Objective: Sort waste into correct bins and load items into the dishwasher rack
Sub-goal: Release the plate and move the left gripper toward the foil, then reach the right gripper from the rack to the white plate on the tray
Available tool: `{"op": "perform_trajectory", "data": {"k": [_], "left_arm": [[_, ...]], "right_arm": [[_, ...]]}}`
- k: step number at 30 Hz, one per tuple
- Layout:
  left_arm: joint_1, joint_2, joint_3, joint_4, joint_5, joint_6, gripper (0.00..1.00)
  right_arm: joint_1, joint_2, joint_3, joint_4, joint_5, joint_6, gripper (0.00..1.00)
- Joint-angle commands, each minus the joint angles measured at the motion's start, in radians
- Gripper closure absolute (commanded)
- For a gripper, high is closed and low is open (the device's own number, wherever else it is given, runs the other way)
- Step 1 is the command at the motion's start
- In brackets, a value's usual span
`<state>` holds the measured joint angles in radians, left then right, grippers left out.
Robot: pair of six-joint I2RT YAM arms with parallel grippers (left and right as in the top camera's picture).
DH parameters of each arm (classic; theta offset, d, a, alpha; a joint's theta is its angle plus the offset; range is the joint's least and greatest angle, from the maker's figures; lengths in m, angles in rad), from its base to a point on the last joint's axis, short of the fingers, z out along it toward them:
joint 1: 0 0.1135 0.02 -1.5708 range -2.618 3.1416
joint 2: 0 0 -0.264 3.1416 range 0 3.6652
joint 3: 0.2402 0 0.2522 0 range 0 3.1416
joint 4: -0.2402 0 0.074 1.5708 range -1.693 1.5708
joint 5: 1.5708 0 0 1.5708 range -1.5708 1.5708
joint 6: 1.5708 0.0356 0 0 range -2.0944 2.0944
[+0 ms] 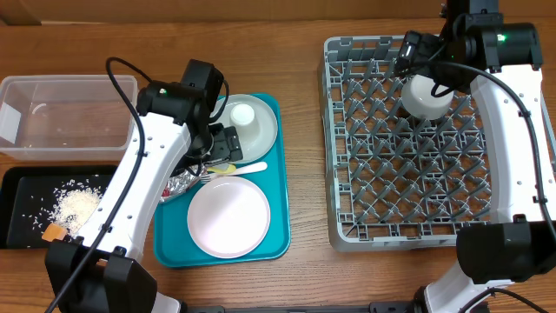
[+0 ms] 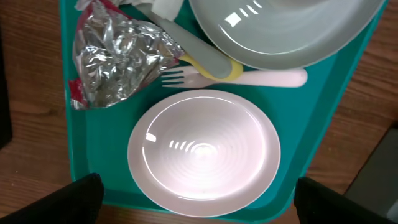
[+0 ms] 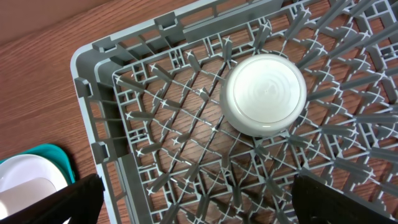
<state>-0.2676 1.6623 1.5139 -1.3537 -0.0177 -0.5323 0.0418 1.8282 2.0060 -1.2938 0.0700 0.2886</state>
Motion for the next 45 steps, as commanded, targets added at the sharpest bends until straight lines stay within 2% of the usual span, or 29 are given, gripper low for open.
{"op": "perform_trajectory", "data": {"k": [1, 8, 15, 22, 26, 30, 32, 35, 38, 41, 45], "left_arm": [[0.003, -0.013, 0.011, 0.019, -0.022, 0.061, 0.0], [0.035, -0.013, 0.019, 0.031, -0.194, 0.051, 0.0], [0.169, -0.013, 0.027, 0.06, -0.165, 0.027, 0.0], [0.191, -0.013, 0.026, 0.056, -0.177, 0.063, 0.0], [0.191, -0.013, 0.026, 0.053, -0.217, 0.09, 0.0], [0.201, -0.013, 0.026, 0.073, -0.218, 0.014, 0.0], [0.22, -0.013, 0.026, 0.089, -0.218, -0.017, 0.0], [0.256, -0.013, 0.026, 0.099, -0.213, -0.045, 0.0], [0.272, -0.013, 0.026, 0.094, -0.192, -0.044, 0.0], [0.274, -0.013, 0.026, 0.094, -0.196, -0.043, 0.0], [0.274, -0.013, 0.026, 0.095, -0.195, -0.04, 0.0]], "right_arm": [[0.002, -0.01, 0.003, 0.006, 0.008, 0.004, 0.0], [0.002, -0.01, 0.003, 0.006, 0.008, 0.004, 0.0], [0.002, -0.01, 0.003, 0.006, 0.008, 0.004, 0.0], [0.002, -0.01, 0.003, 0.006, 0.006, 0.005, 0.0], [0.002, -0.01, 0.003, 0.067, -0.1, 0.005, 0.0], [0.002, -0.011, 0.003, 0.011, -0.327, -0.007, 0.0], [0.011, -0.01, 0.003, -0.032, -0.472, -0.076, 0.0], [0.058, -0.01, 0.003, -0.129, -0.565, -0.183, 0.0], [0.138, -0.01, 0.002, -0.259, -0.515, -0.257, 0.0], [0.251, -0.01, 0.002, -0.353, -0.387, -0.259, 0.0], [0.417, -0.01, -0.039, -0.33, -0.316, -0.22, 0.0]]}}
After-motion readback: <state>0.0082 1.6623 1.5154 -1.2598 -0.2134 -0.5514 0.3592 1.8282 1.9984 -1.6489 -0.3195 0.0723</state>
